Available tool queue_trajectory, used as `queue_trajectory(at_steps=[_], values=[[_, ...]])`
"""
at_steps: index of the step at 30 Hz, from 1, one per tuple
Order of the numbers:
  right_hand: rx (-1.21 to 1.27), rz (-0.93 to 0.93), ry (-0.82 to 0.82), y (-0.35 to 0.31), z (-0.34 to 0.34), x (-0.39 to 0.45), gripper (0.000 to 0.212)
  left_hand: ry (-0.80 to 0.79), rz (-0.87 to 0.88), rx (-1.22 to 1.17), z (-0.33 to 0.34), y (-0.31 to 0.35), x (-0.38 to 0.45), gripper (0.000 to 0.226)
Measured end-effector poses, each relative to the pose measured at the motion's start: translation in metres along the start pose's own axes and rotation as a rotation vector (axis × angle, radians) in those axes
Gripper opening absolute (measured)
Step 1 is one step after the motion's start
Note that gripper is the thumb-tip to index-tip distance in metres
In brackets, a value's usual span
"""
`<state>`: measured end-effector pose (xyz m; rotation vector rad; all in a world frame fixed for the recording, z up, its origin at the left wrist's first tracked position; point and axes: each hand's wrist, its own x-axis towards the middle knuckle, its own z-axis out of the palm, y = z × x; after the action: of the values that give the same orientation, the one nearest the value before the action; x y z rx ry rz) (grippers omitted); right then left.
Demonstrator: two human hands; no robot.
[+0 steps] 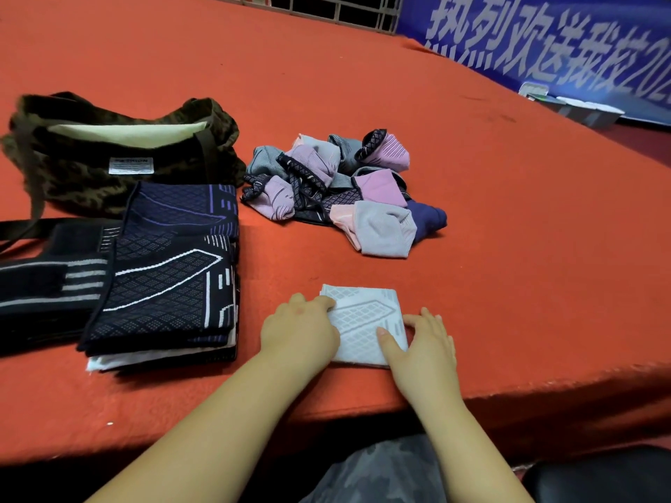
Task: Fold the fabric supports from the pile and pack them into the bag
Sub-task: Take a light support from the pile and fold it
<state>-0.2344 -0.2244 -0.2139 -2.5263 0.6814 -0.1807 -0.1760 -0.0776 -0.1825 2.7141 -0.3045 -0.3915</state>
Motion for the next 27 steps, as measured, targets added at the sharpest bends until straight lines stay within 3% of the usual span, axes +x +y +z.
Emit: queue_trajectory(at_steps=[4,7,9,12,15,18,21,24,27], values=[[0.338,-0.142,0.083,-0.014,-0.008,-0.007,0.011,-0.012,-0.003,0.004,-0.001,0.002,0.004,0.046],[0.543,-0.188,0.002,-0.032,-0.018,-0.018,0.018,0.051,0.0,-0.151,0.003,-0.003,0.003,0.037],[0.656,-0.137,-0.032,-0.042,-0.023,-0.019,0.02,0.067,0.021,-0.486,0.005,-0.005,0.001,0.034],[0.997,0.01,-0.125,-0.057,-0.036,-0.013,0.008,-0.003,0.006,-1.061,-0.003,0.001,-0.005,0.027],[1.356,0.131,-0.21,-0.072,-0.054,-0.008,0.014,-0.031,-0.029,-1.329,-0.019,0.007,-0.008,0.021],[1.515,0.081,-0.288,-0.088,-0.07,-0.006,0.036,-0.003,-0.047,-1.525,-0.045,0.009,-0.013,0.025],[1.563,-0.008,-0.349,-0.11,-0.075,-0.003,0.064,0.216,-0.006,-1.446,-0.077,-0.003,-0.017,0.032],[1.498,-0.091,-0.375,-0.139,-0.064,0.003,0.036,0.359,0.063,-1.275,-0.107,-0.029,-0.021,0.036],[1.054,-0.214,-0.269,-0.17,-0.045,0.015,0.019,0.446,0.042,-1.179,-0.131,-0.064,-0.022,0.038]])
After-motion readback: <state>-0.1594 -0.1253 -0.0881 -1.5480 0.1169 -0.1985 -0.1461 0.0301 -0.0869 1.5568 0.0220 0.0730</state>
